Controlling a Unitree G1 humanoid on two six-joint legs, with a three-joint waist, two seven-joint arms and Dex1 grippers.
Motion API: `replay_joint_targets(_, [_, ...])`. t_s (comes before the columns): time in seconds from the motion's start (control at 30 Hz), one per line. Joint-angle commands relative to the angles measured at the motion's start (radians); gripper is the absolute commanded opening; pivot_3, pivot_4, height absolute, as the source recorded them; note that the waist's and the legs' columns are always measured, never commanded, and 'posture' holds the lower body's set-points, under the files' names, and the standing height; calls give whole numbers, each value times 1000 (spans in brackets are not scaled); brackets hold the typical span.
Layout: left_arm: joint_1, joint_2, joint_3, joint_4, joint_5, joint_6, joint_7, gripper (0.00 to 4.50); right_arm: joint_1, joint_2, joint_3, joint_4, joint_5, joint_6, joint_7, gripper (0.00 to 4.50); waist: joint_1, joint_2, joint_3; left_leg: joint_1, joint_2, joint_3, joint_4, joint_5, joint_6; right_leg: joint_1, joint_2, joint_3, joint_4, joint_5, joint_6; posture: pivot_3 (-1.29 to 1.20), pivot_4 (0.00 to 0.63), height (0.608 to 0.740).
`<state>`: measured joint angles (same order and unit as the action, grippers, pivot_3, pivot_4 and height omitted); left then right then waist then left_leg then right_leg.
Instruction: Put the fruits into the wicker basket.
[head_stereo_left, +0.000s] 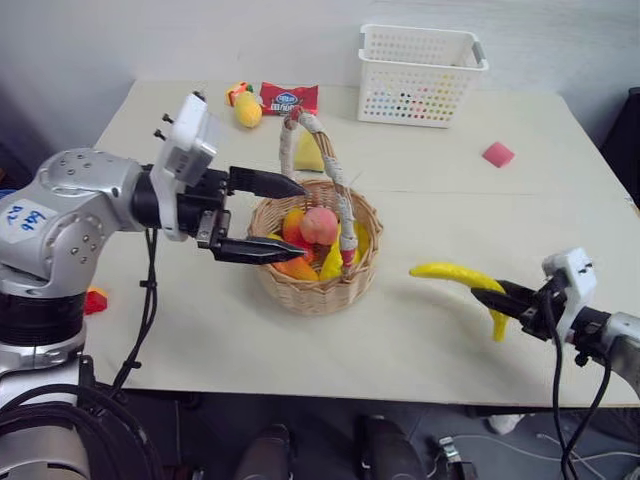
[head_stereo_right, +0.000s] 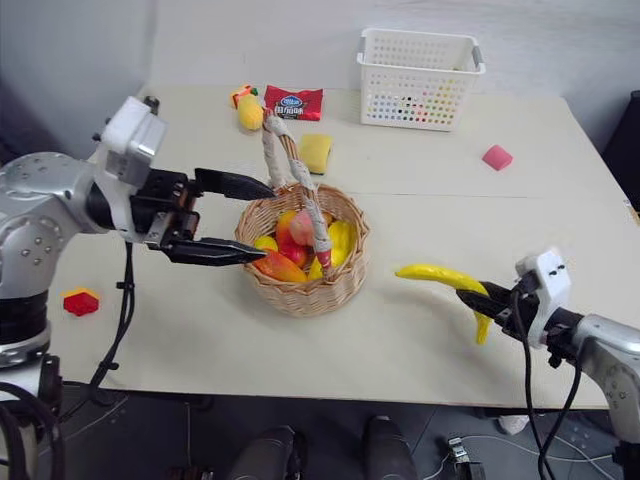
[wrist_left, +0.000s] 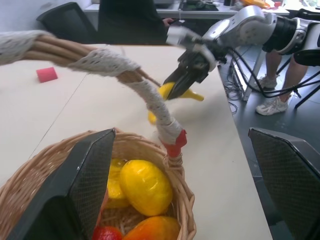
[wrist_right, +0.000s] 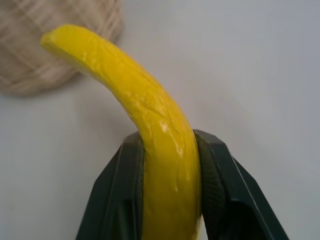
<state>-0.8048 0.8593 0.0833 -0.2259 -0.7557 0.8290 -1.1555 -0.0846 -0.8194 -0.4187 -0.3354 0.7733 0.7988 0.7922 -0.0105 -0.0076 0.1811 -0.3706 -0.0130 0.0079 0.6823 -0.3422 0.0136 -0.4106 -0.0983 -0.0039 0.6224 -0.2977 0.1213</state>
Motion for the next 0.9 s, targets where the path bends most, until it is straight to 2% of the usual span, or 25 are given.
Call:
replay_joint_targets(0.03, [19,38,90,-40,-57,22,10,4500,-215,-12,82,-97,80,80,-60,1040,-7,0,0,0,0,0,0,0,-1,0,0,0,0,0,0,0,150,740])
replay_joint_targets(0.17, [22,47,122,-54,-83,36,38,4500,-489,47,344,30,-125,67,-145,1040,-10,0,0,0,2,-3,0,1,-4,-1,-1,2,-2,-1,-1,0,150,740])
replay_joint_targets(0.27, [22,49,133,-68,-99,42,58,4500,-631,105,463,123,-218,11,-129,1040,-9,0,0,-3,1,-2,0,1,-4,-4,-1,2,0,-1,-1,0,150,740])
replay_joint_targets(0.37, [31,53,145,-81,-114,47,71,4500,-732,170,525,161,-237,-10,-81,1040,-7,0,0,-7,0,-3,-1,1,-4,-8,0,1,0,-1,-1,0,150,740])
replay_joint_targets(0.47, [58,59,152,-94,-113,38,81,4500,-806,228,573,168,-240,-12,-39,1040,-12,0,0,-18,-2,-2,2,1,-3,-19,0,-3,5,-1,-1,0,150,740])
replay_joint_targets(0.7, [96,60,155,-113,-114,21,94,4500,-880,343,615,211,-260,0,-29,1040,-18,0,0,-19,-2,-2,3,1,-3,-20,0,-11,5,0,-1,0,150,740])
replay_joint_targets(0.8, [93,52,147,-111,-110,13,99,4500,-862,365,634,213,-287,10,-40,2042,-17,0,0,-18,-2,-2,3,3,-3,-19,-1,-11,6,0,-1,0,150,740])
replay_joint_targets(0.9, [93,50,140,-106,-108,6,98,4500,-832,339,594,158,-285,14,-49,3022,-16,0,0,-19,-3,-3,3,3,-3,-20,-1,-11,7,0,-1,0,150,740])
